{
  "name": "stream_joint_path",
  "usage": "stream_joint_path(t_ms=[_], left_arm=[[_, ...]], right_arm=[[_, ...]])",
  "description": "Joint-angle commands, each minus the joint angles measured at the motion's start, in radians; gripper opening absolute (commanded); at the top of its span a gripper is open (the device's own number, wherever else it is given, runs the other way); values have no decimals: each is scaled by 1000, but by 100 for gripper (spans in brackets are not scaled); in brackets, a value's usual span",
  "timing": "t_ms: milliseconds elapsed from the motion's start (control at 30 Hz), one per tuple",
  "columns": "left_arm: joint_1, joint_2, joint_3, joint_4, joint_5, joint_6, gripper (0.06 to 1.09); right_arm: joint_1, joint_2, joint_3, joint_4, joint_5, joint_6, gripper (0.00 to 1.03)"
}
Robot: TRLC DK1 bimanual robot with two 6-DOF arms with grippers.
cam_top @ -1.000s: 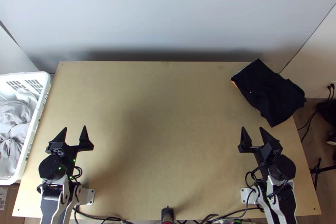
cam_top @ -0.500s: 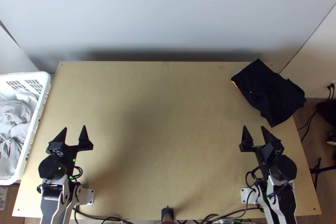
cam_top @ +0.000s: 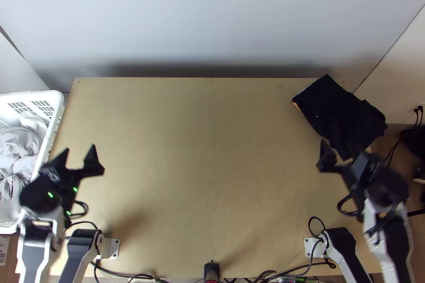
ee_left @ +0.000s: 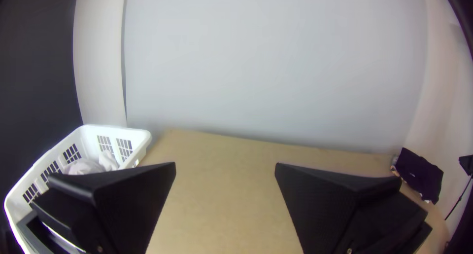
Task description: Fold the t-shirt
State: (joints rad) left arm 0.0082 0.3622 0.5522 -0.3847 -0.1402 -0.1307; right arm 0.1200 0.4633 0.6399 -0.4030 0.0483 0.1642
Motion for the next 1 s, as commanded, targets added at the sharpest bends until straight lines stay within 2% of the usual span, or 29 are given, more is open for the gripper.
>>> stream_joint_path(t_ms=[0, 133, 200, 300, 367, 433, 533, 633, 833, 967], left_arm=[[19, 369, 419, -247, 1, -35, 104], [134, 515, 574, -341, 1, -93, 104], [200, 549, 597, -345, -1, -129, 104], [342, 589, 611, -347, 4, -141, 104], [398, 593, 604, -367, -6, -133, 104], [538, 607, 601, -352, -6, -132, 104], [704, 633, 592, -347, -9, 14, 104], [846, 719, 591, -312, -7, 28, 104], [1003, 1031, 713, -327, 5, 29, 104], [1036, 1235, 833, -306, 16, 106, 104]], right_arm=[[3, 313, 440, -214, -2, 64, 98], [-60, 523, 664, -427, 1, 97, 98], [-88, 557, 692, -462, -1, 86, 98], [-75, 537, 661, -474, -21, -49, 98], [-45, 509, 642, -477, -42, -95, 98], [-25, 492, 639, -490, -126, -126, 98], [-23, 500, 639, -505, -192, -126, 98], [-5, 518, 638, -533, -203, -127, 98], [38, 551, 659, -593, -212, -161, 98], [66, 560, 678, -646, -246, -186, 98]])
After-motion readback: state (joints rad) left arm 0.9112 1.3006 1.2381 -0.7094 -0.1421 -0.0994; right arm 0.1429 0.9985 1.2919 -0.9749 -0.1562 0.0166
